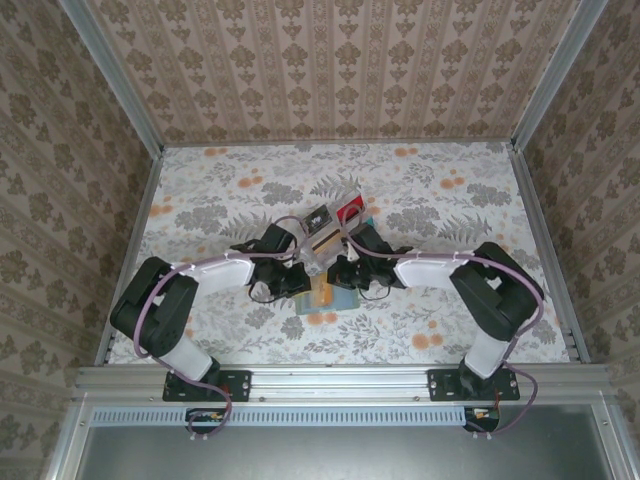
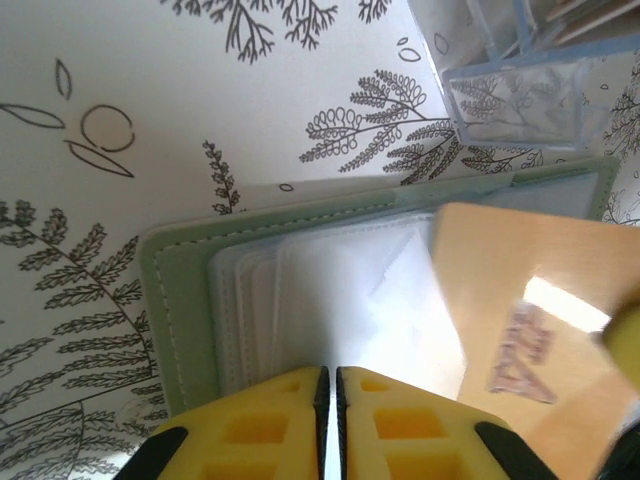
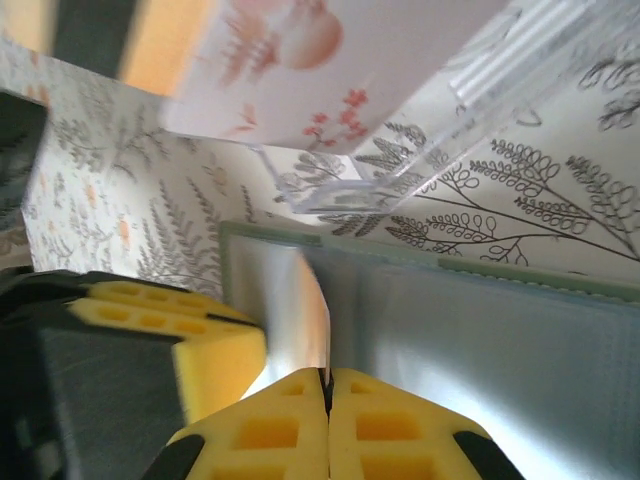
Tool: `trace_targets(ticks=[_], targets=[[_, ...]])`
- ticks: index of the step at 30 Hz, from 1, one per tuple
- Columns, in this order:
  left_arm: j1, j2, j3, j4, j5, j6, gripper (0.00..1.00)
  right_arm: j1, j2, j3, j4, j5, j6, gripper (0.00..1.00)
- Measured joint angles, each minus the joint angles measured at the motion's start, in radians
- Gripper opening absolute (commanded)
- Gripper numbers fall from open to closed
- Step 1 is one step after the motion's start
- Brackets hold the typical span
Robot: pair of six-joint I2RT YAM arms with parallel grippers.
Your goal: Take the credit cards out of the card holder
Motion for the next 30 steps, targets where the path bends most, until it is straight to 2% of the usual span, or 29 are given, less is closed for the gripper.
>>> trace_targets(ticks=[6,9,12,16,19,24,26,30], targets=[[0.000,-0.001,0.045,-0.049,-0.034,0.023,0.35,-0.056,-0.150,-0.069,-0.010,0.029,-0.047,0.02],[0.001,-0.025,0.079,-0.079,-0.056,0.033,0.50,-0.098,-0.223,-0.117,0.010,0.012,-0.063,0.01],[0.001,-0.092,0.113,-0.090,-0.076,0.037,0.62,-0.146,-0.290,-0.148,0.042,-0.021,-0.068,0.01],[0.013,-0.197,0.161,-0.077,-0.077,0.032,0.84,-0.205,-0.349,-0.159,0.125,-0.066,-0.040,0.01],[0.021,-0.245,0.185,-0.048,-0.074,0.037,0.93,-0.230,-0.365,-0.160,0.204,-0.098,0.012,0.01],[0.037,-0.278,0.183,0.009,-0.026,0.034,0.94,-0.235,-0.367,-0.160,0.304,-0.139,0.121,0.01],[0.044,-0.278,0.172,0.068,0.017,0.006,0.90,-0.236,-0.367,-0.160,0.346,-0.160,0.172,0.01],[0.047,-0.268,0.151,0.224,0.126,-0.082,0.75,-0.240,-0.367,-0.161,0.448,-0.193,0.262,0.01]])
